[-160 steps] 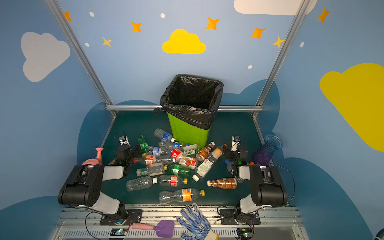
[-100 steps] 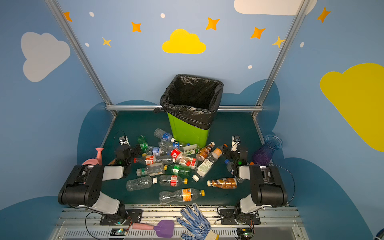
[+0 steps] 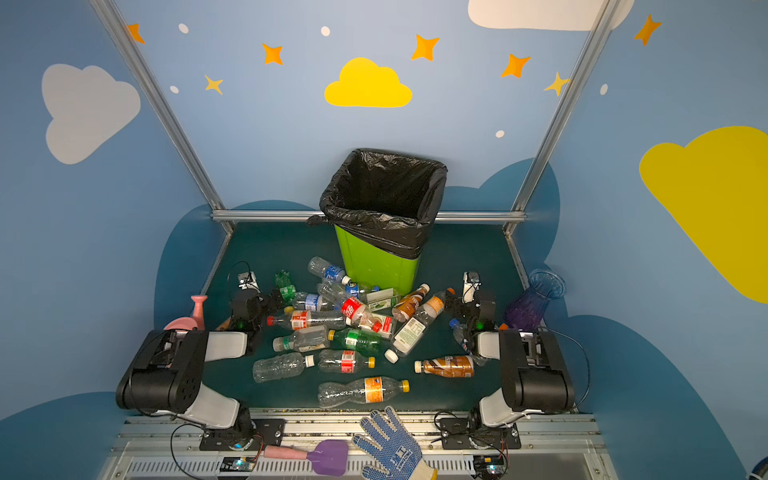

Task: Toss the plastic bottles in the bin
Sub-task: 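Grasp the clear orange-cap bottle beside the bin with the right gripper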

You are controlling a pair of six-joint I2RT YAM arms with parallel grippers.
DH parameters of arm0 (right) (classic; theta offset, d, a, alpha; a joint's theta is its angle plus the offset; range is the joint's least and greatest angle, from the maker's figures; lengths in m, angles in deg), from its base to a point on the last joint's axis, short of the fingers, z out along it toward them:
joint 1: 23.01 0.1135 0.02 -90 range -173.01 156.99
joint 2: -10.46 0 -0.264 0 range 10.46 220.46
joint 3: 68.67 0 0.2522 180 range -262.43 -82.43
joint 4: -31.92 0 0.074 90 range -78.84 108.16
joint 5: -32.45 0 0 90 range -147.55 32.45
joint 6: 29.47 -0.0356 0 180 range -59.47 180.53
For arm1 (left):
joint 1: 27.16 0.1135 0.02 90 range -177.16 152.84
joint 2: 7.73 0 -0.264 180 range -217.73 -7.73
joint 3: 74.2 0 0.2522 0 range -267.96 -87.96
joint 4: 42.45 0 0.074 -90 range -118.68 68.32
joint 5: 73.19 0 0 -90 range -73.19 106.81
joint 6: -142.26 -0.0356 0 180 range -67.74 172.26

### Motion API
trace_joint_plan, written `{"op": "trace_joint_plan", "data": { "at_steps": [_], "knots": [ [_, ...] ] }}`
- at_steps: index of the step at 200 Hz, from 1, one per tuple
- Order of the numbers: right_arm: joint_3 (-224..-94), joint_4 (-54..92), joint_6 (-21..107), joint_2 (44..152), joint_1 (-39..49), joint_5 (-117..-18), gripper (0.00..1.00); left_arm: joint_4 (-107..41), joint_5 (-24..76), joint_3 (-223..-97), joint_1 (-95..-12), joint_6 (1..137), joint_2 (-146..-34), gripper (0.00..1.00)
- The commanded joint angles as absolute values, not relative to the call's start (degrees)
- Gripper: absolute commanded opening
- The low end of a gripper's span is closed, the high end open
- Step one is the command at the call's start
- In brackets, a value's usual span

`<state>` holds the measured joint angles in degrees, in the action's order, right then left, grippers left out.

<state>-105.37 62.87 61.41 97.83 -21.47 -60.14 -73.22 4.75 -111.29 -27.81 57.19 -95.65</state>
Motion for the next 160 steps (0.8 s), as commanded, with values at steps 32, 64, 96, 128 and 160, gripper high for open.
{"op": "trace_joint_plan", "data": {
  "at_steps": [32,64,96,128,160],
  "knots": [
    [-106.3,62.1,61.1,96.9,-21.7,-60.6,0.98,-72.9,5.1,-111.3,-27.5,57.6,-95.1,1.00],
    [-115.2,41.7,59.8,92.6,-21.6,-59.8,0.98,-65.3,4.1,-115.4,-27.5,57.4,-92.3,1.00],
    [-124.5,16.3,53.4,87.2,-20.6,-57.3,0.98,-35.3,1.9,-129.0,-27.8,63.8,-86.8,1.00],
    [-130.1,-1.6,48.4,84.8,-20.6,-55.8,0.98,-33.6,2.2,-127.5,-28.0,68.0,-80.5,1.00],
    [-133.2,-10.0,42.3,84.8,-20.8,-59.3,0.98,-30.5,2.5,-127.2,-28.6,70.1,-76.4,1.00]
  ]
}}
